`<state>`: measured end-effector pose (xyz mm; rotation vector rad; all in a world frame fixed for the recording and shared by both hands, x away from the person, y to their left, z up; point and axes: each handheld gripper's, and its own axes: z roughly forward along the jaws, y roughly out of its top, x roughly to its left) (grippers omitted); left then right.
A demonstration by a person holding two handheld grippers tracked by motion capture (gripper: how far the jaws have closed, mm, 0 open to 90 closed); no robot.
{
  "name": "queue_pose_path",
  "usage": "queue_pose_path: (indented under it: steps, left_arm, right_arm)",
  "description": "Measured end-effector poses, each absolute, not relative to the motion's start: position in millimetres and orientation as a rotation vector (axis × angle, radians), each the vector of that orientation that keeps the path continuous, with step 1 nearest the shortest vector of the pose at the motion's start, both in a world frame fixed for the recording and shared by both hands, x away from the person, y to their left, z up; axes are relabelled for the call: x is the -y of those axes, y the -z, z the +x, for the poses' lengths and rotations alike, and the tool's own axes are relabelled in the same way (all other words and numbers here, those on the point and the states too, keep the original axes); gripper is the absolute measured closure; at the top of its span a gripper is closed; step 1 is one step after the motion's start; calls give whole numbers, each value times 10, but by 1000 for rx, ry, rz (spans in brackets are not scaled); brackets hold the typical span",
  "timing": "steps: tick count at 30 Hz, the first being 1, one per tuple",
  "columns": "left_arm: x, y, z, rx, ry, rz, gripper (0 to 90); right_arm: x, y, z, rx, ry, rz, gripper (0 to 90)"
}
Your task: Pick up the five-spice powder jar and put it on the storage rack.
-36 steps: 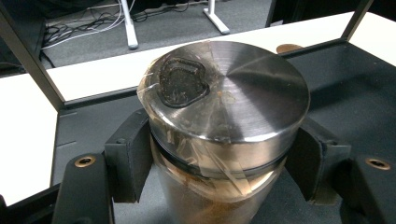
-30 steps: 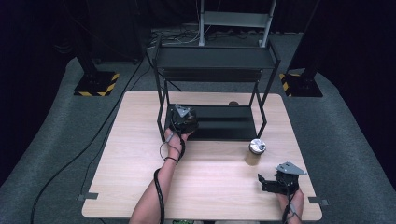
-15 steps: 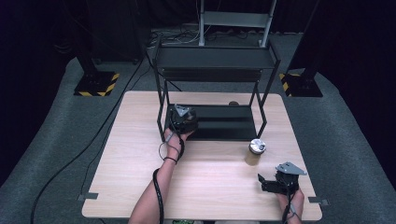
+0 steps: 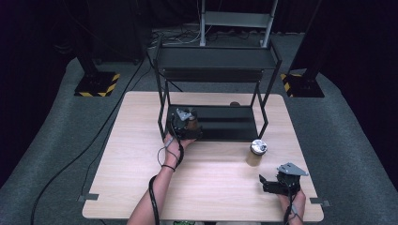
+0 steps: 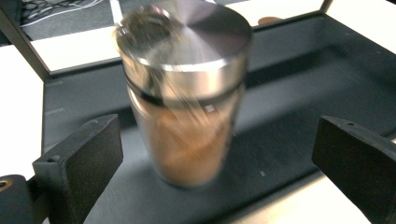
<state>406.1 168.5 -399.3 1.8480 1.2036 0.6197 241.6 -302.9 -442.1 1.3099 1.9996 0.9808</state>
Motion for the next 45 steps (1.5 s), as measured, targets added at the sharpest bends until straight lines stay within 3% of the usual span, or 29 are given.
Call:
queue_pose_path:
  steps: [25,45]
  left_arm:
    - [-1853,4259,3176,-1099,-582,2040,3]
    - [-1972,4408,2837,-1149,-576,2018,13]
  right_arm:
    - [3018,4416,2420,-2004,-972,1308,0]
    - [3004,4414,2420,-2003,-965,1309,0]
